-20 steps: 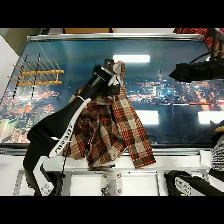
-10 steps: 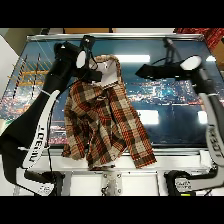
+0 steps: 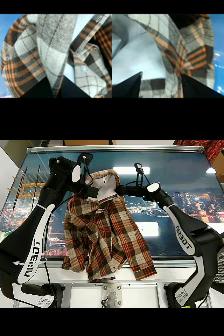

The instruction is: Fold the clothes and pants, and hang the long-sleeved shirts on hangers.

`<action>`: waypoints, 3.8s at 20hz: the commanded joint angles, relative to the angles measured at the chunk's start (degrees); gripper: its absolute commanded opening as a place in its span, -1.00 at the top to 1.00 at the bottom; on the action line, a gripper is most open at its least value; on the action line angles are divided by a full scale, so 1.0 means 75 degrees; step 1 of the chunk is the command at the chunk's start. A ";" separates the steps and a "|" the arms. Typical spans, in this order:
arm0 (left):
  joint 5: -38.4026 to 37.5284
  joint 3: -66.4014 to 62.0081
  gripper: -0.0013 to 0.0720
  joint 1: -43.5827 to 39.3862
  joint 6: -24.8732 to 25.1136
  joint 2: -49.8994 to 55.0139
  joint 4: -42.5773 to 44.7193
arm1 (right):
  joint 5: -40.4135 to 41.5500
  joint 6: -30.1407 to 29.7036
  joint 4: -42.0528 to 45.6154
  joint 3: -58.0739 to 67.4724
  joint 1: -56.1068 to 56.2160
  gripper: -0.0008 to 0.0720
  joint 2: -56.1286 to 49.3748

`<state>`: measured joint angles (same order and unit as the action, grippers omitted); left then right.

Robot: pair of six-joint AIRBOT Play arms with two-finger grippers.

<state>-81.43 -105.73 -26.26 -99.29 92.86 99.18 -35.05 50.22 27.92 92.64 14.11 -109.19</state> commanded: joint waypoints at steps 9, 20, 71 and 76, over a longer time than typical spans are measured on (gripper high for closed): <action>-0.0006 0.0017 0.91 0.0009 0.0122 -0.0012 0.0017 | 0.0691 -0.0898 -0.1460 0.0624 0.0256 -0.40 -0.1017; -0.0670 -0.1483 0.91 -0.0289 0.0117 -0.1320 0.0752 | -0.3284 0.3716 0.6936 0.0624 -0.0662 0.90 0.3483; 0.1967 0.2200 -0.99 0.5117 0.1652 -0.1020 -0.0799 | -0.6642 0.7822 0.7906 -0.1836 0.1087 0.89 0.6580; 0.3261 0.2174 -0.99 0.5164 0.1632 0.0254 0.1177 | -0.6645 0.7822 0.7906 -0.1836 0.1087 0.89 0.6580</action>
<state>-62.89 -89.23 11.55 -87.09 89.56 98.72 -84.86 108.90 87.22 78.89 22.22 -59.81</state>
